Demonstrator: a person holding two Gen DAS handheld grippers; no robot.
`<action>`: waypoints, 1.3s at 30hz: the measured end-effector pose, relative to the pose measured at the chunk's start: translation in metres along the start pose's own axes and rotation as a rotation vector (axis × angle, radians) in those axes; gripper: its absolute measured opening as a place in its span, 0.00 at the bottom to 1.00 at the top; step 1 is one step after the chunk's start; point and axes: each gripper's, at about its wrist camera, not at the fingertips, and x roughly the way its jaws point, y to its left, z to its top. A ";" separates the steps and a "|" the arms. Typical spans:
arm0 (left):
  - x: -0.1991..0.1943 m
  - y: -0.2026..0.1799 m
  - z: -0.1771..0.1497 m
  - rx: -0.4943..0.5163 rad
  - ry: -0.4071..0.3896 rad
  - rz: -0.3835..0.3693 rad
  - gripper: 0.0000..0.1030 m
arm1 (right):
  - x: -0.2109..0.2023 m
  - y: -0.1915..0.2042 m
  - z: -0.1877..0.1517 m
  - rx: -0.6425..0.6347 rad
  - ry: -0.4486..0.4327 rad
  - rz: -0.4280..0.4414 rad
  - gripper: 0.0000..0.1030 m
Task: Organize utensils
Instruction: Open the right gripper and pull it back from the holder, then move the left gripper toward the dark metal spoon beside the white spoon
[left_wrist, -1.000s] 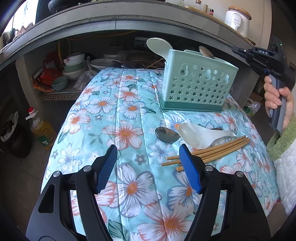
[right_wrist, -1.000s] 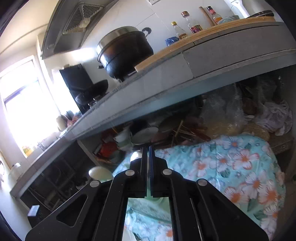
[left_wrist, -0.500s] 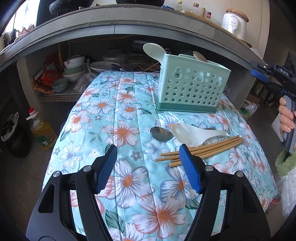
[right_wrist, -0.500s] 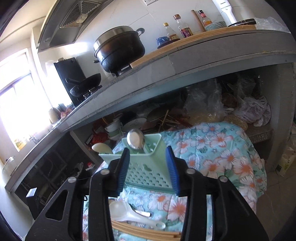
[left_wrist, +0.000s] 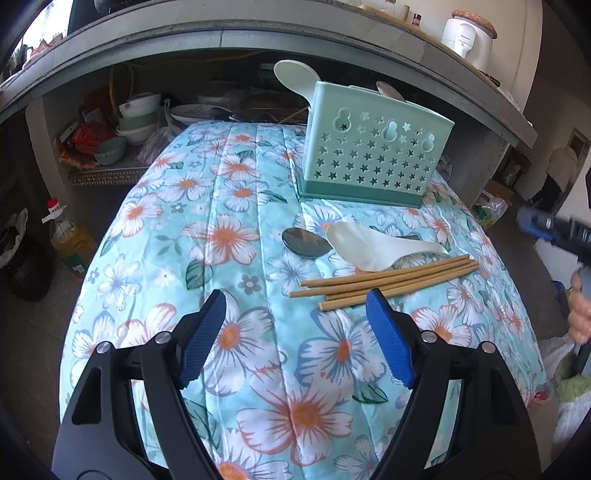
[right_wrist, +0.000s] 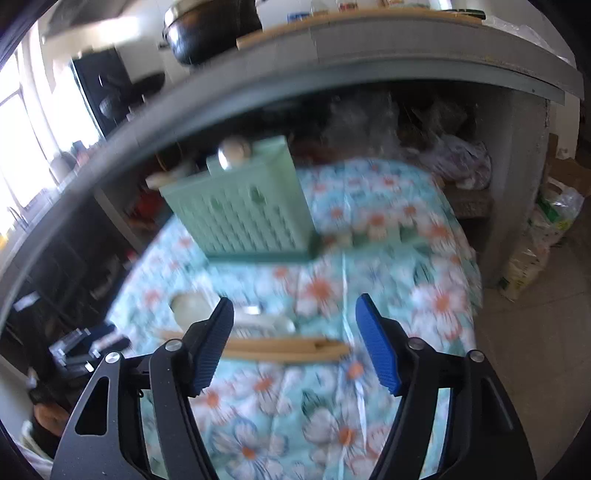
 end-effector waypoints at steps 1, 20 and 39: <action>0.001 -0.001 -0.001 -0.001 0.004 -0.001 0.72 | 0.005 0.005 -0.009 -0.022 0.037 -0.029 0.68; 0.007 0.000 -0.005 -0.035 0.033 -0.005 0.77 | 0.055 0.028 -0.081 -0.149 0.282 -0.187 0.94; 0.017 0.016 -0.006 -0.135 0.060 -0.089 0.89 | 0.051 0.015 -0.087 -0.144 0.246 -0.090 0.94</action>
